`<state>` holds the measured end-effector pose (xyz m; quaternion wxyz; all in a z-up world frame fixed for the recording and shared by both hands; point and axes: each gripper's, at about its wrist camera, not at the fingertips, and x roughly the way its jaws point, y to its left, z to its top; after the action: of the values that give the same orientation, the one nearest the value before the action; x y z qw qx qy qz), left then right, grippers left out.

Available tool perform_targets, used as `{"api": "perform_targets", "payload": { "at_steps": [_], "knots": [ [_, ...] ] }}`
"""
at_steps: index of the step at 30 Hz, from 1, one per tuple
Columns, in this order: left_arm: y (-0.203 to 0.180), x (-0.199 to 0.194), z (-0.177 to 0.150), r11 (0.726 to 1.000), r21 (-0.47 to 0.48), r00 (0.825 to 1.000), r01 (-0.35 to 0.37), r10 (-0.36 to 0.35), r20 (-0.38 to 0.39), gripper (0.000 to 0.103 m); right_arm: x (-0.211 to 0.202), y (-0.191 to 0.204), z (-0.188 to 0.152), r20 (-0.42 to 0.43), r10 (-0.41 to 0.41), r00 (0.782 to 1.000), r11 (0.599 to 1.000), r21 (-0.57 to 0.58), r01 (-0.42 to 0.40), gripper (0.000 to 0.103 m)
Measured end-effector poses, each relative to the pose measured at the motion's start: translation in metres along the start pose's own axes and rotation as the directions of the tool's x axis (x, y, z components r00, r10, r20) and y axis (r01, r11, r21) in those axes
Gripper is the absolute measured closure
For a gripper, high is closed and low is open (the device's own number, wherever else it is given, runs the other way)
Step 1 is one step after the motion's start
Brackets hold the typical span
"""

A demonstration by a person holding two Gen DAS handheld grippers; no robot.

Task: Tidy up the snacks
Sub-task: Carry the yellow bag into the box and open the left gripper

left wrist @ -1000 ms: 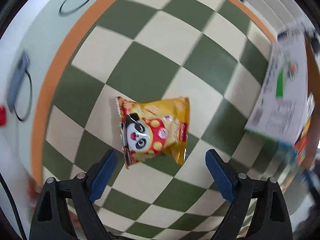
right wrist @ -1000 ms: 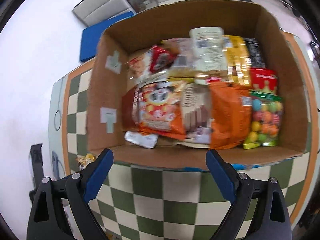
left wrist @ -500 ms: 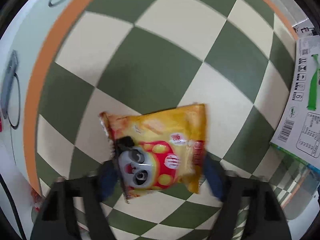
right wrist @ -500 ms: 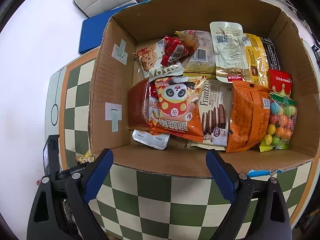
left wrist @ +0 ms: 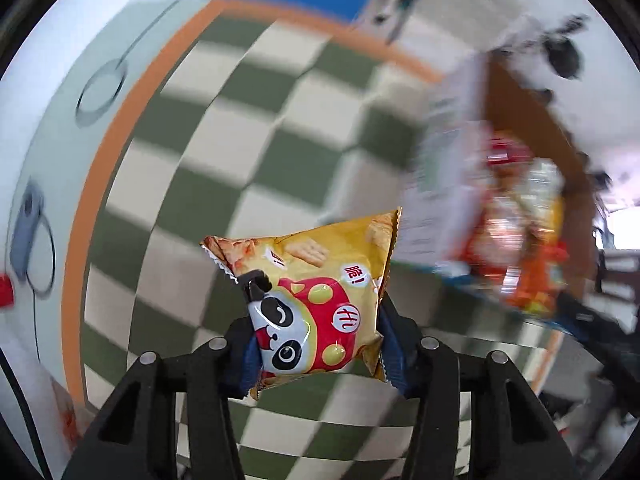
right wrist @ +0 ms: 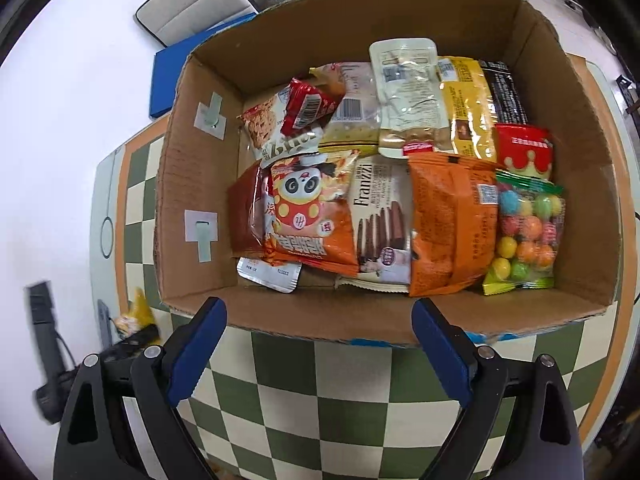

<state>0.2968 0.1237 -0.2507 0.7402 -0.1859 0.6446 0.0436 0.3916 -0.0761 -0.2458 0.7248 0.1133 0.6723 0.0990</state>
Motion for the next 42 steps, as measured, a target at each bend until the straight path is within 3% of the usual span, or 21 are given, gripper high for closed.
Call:
{"api": "perform_targets", "payload": {
  "at_steps": [5, 11, 17, 21, 25, 28, 29, 30, 31, 42],
  "knots": [
    [-0.064, -0.035, 0.055, 0.988, 0.144, 0.997, 0.057, -0.063, 0.037, 0.056, -0.022, -0.015, 0.004, 0.03, -0.011, 0.999, 1.0, 0.005, 0.011, 0.007],
    [-0.128, -0.012, 0.113, 0.97, 0.228, 0.996, 0.085, -0.084, -0.015, 0.055, -0.038, -0.038, 0.023, 0.073, -0.028, 0.997, 0.999, 0.048, 0.024, 0.007],
    [-0.153, 0.023, 0.157, 0.973, 0.219, 0.995, 0.074, -0.058, -0.08, 0.055, -0.04, -0.054, 0.048, 0.09, -0.051, 0.995, 0.995, 0.09, 0.043, 0.007],
    [-0.17, 0.045, 0.176, 0.968, 0.253, 0.996, 0.006, 0.017, -0.091, 0.053, -0.039, -0.061, 0.062, 0.095, -0.055, 0.994, 0.993, 0.107, 0.045, 0.007],
    [-0.181, 0.056, 0.183, 0.954, 0.295, 0.993, -0.057, 0.086, -0.086, 0.053, -0.036, -0.066, 0.072, 0.093, -0.053, 0.994, 0.992, 0.118, 0.042, 0.007],
    [-0.186, 0.063, 0.183, 0.948, 0.311, 0.99, -0.069, 0.104, -0.099, 0.047, -0.034, -0.067, 0.075, 0.087, -0.05, 0.995, 0.992, 0.119, 0.039, 0.007],
    [-0.187, 0.065, 0.182, 0.948, 0.313, 0.989, -0.064, 0.103, -0.109, 0.036, -0.034, -0.067, 0.076, 0.086, -0.051, 0.995, 0.992, 0.117, 0.04, 0.007],
    [-0.188, 0.066, 0.182, 0.946, 0.317, 0.988, -0.06, 0.101, -0.115, 0.019, -0.033, -0.067, 0.077, 0.083, -0.053, 0.995, 0.993, 0.114, 0.043, 0.007],
    [-0.189, 0.067, 0.181, 0.944, 0.323, 0.988, -0.058, 0.101, -0.116, 0.014, -0.032, -0.067, 0.078, 0.082, -0.052, 0.995, 0.993, 0.113, 0.043, 0.007],
    [-0.181, 0.062, 0.157, 0.95, 0.308, 0.989, -0.051, 0.091, -0.116, 0.013, -0.032, -0.07, 0.074, 0.064, -0.083, 0.995, 0.993, 0.093, 0.077, 0.007]
  ]
}}
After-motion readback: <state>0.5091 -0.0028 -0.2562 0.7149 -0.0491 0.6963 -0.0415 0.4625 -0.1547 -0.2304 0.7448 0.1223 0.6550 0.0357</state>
